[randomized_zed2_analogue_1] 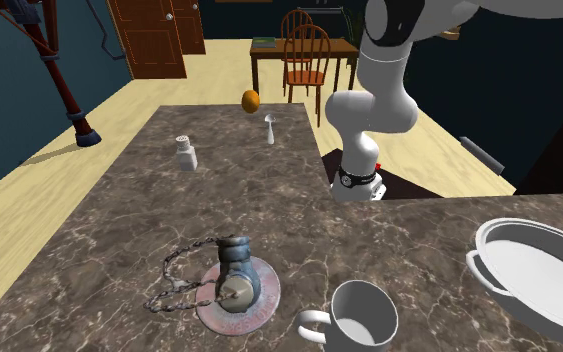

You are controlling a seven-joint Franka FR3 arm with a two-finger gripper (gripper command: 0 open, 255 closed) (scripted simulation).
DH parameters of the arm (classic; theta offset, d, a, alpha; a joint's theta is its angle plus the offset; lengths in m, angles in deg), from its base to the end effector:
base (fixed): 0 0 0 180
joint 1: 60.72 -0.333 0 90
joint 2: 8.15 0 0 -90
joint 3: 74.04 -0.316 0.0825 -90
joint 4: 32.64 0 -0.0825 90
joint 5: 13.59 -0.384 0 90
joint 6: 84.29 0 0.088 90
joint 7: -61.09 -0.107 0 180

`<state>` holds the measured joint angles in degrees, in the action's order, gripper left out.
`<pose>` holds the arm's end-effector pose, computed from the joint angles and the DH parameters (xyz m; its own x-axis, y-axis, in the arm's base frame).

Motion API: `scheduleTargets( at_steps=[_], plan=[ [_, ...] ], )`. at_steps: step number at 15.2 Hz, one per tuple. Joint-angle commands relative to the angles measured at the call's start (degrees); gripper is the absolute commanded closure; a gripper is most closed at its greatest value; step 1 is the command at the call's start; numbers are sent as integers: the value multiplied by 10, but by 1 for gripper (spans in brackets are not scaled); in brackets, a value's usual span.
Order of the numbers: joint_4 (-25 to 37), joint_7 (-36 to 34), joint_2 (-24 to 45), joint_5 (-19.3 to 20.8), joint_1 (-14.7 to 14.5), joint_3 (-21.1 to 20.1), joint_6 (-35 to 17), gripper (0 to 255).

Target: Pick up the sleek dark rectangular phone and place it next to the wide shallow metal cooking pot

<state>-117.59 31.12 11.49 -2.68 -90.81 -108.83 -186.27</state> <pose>0.3378 0.5581 0.5079 0.8147 0.5797 0.0106 0.5798 -0.8146 -0.0132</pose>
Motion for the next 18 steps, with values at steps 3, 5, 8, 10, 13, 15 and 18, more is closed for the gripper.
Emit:
scheduleTargets(
  at_steps=[3,5,8,10,13,15,18],
  plan=[
    [127,-34,97,49,-63,9,41,255],
    [110,-35,96,48,-60,10,25,255],
    [86,-37,96,49,-56,10,2,255],
    [71,-39,97,50,-54,11,-13,255],
    [51,-41,99,52,-51,12,-35,255],
    [38,-43,101,54,-50,14,-49,255],
    [21,-45,106,57,-49,16,-70,255]
  ],
)
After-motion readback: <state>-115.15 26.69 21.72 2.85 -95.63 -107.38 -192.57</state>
